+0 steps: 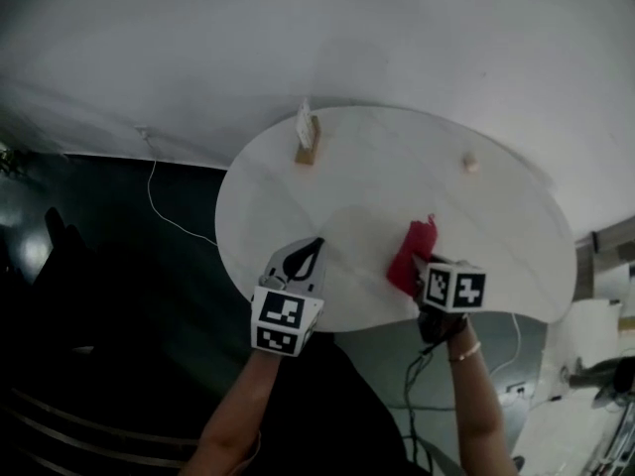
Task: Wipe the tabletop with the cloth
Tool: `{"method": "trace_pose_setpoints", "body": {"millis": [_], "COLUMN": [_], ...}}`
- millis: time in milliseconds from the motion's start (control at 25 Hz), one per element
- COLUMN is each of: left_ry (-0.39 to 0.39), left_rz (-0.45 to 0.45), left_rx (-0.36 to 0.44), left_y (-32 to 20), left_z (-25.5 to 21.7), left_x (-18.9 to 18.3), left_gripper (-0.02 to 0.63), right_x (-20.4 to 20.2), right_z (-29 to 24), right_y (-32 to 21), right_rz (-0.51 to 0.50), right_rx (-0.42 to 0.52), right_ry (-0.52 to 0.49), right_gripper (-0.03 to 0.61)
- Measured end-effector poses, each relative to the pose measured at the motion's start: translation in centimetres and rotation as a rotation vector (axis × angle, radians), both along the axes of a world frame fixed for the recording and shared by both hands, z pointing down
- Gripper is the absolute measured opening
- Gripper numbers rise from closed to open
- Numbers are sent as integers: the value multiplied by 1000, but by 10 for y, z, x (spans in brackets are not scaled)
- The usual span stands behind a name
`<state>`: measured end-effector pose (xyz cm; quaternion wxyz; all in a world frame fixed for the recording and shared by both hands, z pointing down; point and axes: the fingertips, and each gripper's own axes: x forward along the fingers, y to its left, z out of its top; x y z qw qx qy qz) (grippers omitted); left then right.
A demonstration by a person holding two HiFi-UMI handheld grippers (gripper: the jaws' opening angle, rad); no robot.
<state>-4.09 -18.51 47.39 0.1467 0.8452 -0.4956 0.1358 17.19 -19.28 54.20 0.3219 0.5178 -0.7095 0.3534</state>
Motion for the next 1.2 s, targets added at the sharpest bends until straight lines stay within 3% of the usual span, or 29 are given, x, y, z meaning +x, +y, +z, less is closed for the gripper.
{"method": "trace_pose_setpoints", "body": {"millis": [240,400,640,880,1200], "left_ry": [-21,-25,-48,-58,-44], "left_rz": [-105,-244,-469,-539,-436], "left_rx": [1,-10,-58,-72,-65], "left_y": [26,53,105,137,126], "left_z": [-4,-1,13,17,22], "left_x": [-47,-103,-167,-170,-109], "left_gripper": [2,2,2,2,2], "right_x": [-141,-247,-331,-306,-208], "right_z": [-31,-34,-18,24,41], "right_y": [26,55,116,140,123], "right_rz": [-249,-458,-675,-701,-597], "right_rx": [22,15,-69,-93,-98], "right_ry": [-192,-303,-408,-279,-168], "right_gripper": [46,46,46,44,45]}}
